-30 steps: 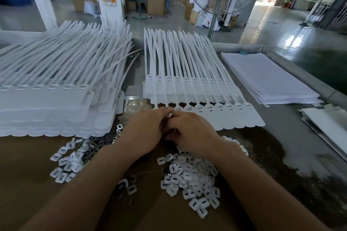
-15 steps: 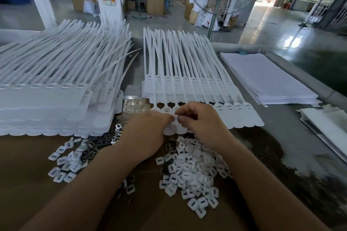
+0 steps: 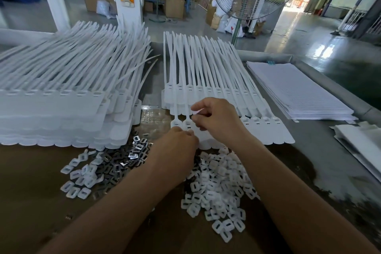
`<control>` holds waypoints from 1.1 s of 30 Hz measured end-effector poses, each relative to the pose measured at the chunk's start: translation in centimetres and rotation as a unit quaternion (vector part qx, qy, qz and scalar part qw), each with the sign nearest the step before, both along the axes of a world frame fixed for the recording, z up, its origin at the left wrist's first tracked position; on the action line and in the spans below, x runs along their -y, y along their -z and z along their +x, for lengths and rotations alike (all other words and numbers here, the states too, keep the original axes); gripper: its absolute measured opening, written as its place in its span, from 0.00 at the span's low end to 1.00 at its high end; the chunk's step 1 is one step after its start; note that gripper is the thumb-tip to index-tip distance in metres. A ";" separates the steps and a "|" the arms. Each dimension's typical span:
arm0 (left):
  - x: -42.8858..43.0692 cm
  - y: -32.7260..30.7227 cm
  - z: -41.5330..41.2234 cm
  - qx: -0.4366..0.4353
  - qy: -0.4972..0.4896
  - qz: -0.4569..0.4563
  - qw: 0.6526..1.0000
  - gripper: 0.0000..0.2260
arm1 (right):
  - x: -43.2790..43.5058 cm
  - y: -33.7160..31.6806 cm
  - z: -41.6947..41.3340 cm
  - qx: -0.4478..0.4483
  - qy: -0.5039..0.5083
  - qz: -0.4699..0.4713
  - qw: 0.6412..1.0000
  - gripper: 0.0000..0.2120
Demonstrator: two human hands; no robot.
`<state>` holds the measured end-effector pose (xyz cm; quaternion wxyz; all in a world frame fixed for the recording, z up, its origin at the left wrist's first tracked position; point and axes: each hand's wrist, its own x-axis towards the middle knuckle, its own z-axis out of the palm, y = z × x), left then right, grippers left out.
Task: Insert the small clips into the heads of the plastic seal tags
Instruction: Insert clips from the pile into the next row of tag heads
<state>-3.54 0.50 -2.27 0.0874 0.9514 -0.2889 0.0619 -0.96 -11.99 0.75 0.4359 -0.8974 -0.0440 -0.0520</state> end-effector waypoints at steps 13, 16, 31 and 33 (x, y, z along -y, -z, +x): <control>0.2 0.1 -0.3 -0.034 -0.013 -0.007 0.999 0.15 | -2.3 1.4 1.8 -0.045 -0.007 -0.042 0.998 0.07; 0.3 0.1 -0.1 -0.041 -0.012 -0.009 0.999 0.15 | -2.6 1.6 1.9 -0.044 -0.021 -0.087 0.995 0.07; 0.2 0.2 -0.3 -0.022 -0.015 -0.021 0.999 0.15 | -3.1 1.7 2.2 -0.042 0.030 -0.102 0.993 0.10; 0.2 0.2 -0.3 -0.021 -0.014 -0.021 0.999 0.15 | -2.9 1.7 2.2 -0.041 0.026 -0.092 0.995 0.12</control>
